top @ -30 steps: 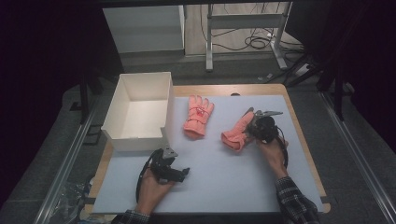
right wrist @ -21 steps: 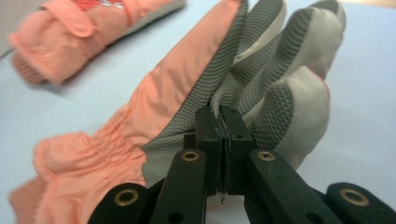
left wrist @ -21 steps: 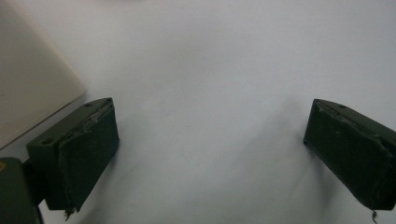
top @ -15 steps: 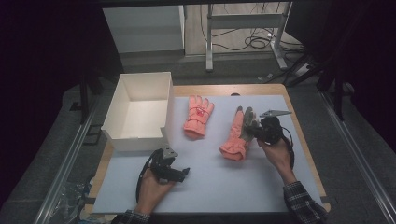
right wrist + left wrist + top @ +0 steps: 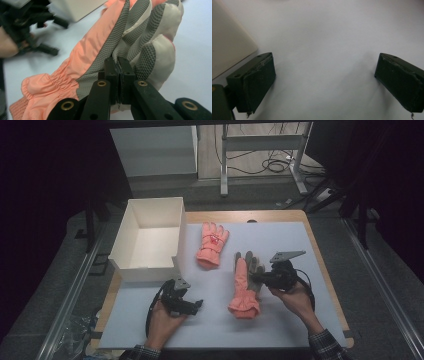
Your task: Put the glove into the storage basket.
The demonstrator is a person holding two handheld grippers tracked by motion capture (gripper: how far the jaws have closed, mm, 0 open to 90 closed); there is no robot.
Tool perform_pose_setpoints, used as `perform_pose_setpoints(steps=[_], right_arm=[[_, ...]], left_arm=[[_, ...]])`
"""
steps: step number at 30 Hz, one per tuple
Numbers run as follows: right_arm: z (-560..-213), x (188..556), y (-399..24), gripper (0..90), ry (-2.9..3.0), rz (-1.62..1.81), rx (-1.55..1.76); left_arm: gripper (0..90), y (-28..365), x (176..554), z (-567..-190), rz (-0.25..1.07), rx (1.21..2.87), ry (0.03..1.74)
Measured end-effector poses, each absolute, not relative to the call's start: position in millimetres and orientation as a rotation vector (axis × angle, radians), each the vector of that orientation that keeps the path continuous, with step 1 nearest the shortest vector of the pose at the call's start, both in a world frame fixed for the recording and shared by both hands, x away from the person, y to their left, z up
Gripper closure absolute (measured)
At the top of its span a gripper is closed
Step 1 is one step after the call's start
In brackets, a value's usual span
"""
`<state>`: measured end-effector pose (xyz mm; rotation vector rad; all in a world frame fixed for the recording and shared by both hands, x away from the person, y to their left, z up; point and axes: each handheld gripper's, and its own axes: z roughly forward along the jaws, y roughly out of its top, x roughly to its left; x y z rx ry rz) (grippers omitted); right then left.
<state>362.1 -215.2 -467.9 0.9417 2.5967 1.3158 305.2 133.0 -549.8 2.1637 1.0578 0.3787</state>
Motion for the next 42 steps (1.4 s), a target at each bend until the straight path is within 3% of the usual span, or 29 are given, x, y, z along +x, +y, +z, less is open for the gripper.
perform_pose_setpoints(steps=[11, 27, 42], right_arm=[[-497, 355, -196, 86.5, 2.690, 1.209, 0.792], [-470, 382, -186, 53.1, 2.522, 1.249, 0.829], [-463, 445, -144, 42.5, 2.487, 1.258, 0.938]], left_arm=[[3.3, 133, 305, -550, 0.376, 2.162, 1.061], [3.3, 133, 305, -550, 0.376, 2.162, 1.061], [3.2, 133, 305, -550, 0.375, 2.163, 1.060]])
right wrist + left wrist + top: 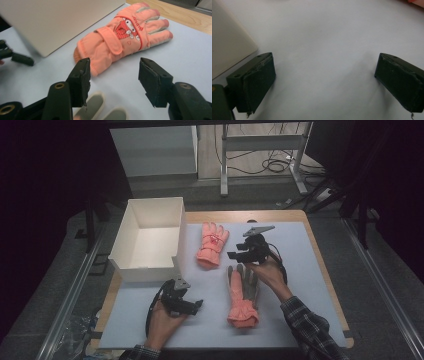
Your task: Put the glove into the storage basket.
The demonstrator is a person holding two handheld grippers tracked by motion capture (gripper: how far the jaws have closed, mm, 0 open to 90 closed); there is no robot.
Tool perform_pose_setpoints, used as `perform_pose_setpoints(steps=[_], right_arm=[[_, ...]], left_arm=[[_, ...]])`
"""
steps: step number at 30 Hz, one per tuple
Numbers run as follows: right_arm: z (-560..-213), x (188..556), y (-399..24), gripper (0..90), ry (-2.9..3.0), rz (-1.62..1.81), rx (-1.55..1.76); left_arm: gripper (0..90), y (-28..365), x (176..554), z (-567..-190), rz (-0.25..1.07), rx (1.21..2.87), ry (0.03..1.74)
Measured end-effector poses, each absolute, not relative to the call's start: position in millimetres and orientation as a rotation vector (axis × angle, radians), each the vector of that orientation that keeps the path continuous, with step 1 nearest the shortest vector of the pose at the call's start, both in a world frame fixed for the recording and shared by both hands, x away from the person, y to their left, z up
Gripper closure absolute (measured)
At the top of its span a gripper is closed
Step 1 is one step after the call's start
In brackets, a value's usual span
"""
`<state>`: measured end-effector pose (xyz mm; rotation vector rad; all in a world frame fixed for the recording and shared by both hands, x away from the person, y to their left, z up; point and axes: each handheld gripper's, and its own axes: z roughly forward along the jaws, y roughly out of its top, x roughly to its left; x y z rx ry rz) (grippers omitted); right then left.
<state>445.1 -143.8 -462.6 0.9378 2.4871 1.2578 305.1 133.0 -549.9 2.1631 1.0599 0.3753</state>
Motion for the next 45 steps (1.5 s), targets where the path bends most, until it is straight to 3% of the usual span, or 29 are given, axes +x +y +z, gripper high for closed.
perform_pose_setpoints(steps=[8, 12, 17, 32, 35, 41, 45], right_arm=[[-464, 472, -118, 42.9, 2.485, 1.224, 0.973], [-466, 487, -102, 51.5, 2.491, 1.180, 0.963], [-470, 500, -85, 55.1, 2.495, 1.159, 0.964], [-499, 533, -50, 46.2, 2.510, 1.012, 1.024], [-506, 536, -47, 55.0, 2.537, 0.971, 1.019], [-508, 535, -48, 82.3, 2.525, 0.963, 1.059], [-504, 534, -51, 85.5, 2.524, 0.975, 1.072]], left_arm=[[3.2, 133, 305, -550, 0.376, 2.162, 1.059], [3.2, 133, 305, -550, 0.376, 2.163, 1.060], [3.2, 133, 305, -550, 0.375, 2.163, 1.061], [3.2, 133, 305, -550, 0.375, 2.161, 1.061], [3.2, 133, 305, -550, 0.375, 2.161, 1.061], [3.2, 133, 305, -550, 0.376, 2.161, 1.061], [3.3, 133, 305, -550, 0.375, 2.161, 1.061]])
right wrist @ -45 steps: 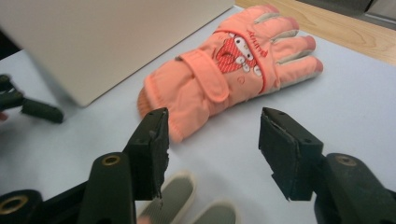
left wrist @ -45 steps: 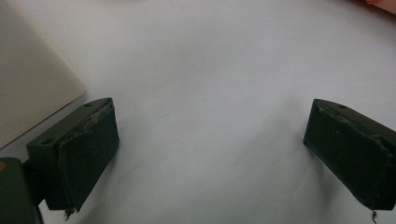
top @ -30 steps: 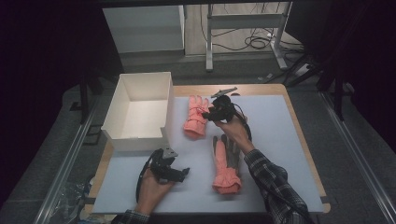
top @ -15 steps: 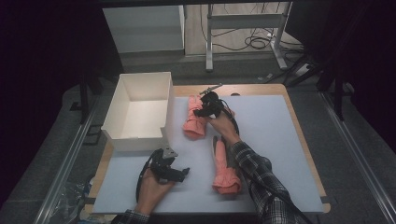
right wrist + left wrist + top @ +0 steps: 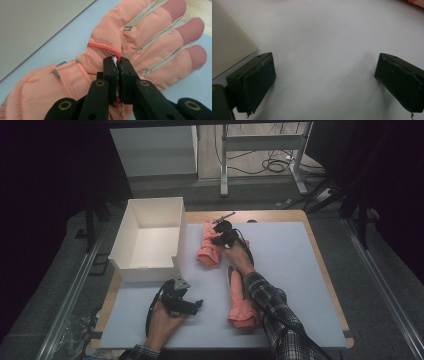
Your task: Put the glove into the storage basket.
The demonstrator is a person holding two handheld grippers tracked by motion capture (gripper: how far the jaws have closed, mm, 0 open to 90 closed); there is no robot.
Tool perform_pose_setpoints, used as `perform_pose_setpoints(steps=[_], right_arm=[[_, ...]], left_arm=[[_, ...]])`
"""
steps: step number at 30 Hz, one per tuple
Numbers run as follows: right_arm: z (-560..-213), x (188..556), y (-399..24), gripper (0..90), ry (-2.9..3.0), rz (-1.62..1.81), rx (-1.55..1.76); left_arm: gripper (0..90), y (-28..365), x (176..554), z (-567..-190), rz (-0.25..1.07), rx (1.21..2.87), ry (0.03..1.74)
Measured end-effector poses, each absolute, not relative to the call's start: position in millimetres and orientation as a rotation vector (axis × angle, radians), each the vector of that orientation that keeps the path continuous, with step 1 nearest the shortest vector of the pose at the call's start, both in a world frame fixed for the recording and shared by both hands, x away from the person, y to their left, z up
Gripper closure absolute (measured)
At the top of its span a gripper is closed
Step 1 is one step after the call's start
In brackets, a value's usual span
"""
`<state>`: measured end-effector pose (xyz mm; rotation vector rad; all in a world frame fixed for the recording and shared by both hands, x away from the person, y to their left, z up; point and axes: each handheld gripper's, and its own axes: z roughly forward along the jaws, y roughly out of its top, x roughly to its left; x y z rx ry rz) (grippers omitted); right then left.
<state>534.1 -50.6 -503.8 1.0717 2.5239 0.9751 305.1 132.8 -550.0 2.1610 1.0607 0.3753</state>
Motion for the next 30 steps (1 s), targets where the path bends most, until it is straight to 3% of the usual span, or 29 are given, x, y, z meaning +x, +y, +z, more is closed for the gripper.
perform_pose_setpoints(steps=[10, 30], right_arm=[[-478, 524, -61, 86.1, 2.535, 1.095, 1.051], [-420, 463, -93, 85.7, 2.624, 1.261, 0.869]], left_arm=[[3.2, 133, 305, -550, 0.376, 2.162, 1.060], [3.3, 133, 305, -550, 0.376, 2.163, 1.059]])
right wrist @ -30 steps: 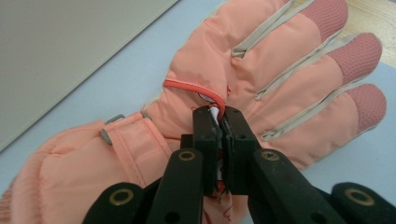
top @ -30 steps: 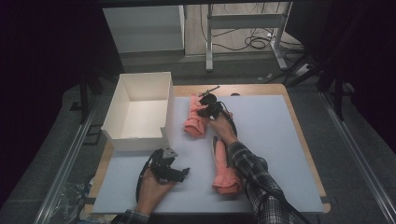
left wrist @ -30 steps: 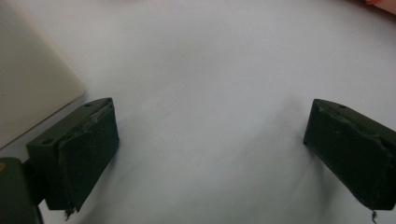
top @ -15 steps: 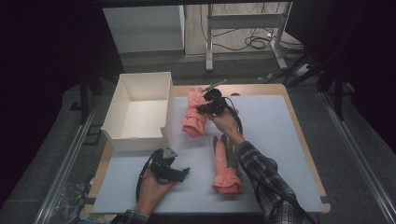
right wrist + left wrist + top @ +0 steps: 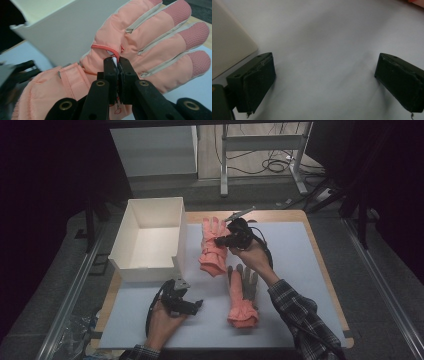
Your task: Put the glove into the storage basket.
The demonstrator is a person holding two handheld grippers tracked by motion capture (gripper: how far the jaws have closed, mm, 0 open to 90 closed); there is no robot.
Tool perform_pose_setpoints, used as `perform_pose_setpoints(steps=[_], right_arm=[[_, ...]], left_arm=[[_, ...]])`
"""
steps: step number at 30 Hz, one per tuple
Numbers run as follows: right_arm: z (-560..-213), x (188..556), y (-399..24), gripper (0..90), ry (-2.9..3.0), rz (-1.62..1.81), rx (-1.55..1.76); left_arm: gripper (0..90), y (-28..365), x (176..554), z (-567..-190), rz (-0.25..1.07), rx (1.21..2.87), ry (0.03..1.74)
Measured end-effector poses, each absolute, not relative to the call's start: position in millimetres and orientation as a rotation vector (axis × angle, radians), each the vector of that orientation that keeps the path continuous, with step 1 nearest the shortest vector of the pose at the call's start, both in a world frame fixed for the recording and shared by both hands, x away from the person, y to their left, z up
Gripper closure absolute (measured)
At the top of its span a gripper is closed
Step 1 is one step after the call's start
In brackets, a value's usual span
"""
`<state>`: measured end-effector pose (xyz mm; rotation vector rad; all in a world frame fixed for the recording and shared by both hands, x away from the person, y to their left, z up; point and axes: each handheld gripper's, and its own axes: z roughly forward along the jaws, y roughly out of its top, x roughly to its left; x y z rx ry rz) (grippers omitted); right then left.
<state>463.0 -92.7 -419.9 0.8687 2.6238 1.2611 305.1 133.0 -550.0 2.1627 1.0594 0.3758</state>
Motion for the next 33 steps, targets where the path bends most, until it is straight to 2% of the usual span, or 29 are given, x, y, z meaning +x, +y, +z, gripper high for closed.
perform_pose_setpoints(steps=[14, 25, 33], right_arm=[[-396, 399, -146, 85.6, 2.621, 1.292, 0.836], [-414, 340, -185, 85.4, 2.638, 1.240, 0.825], [-450, 329, -179, 85.0, 2.634, 1.084, 0.808]], left_arm=[[3.3, 133, 305, -550, 0.379, 2.162, 1.060], [3.2, 133, 305, -550, 0.375, 2.161, 1.062], [3.3, 133, 305, -550, 0.379, 2.162, 1.060]])
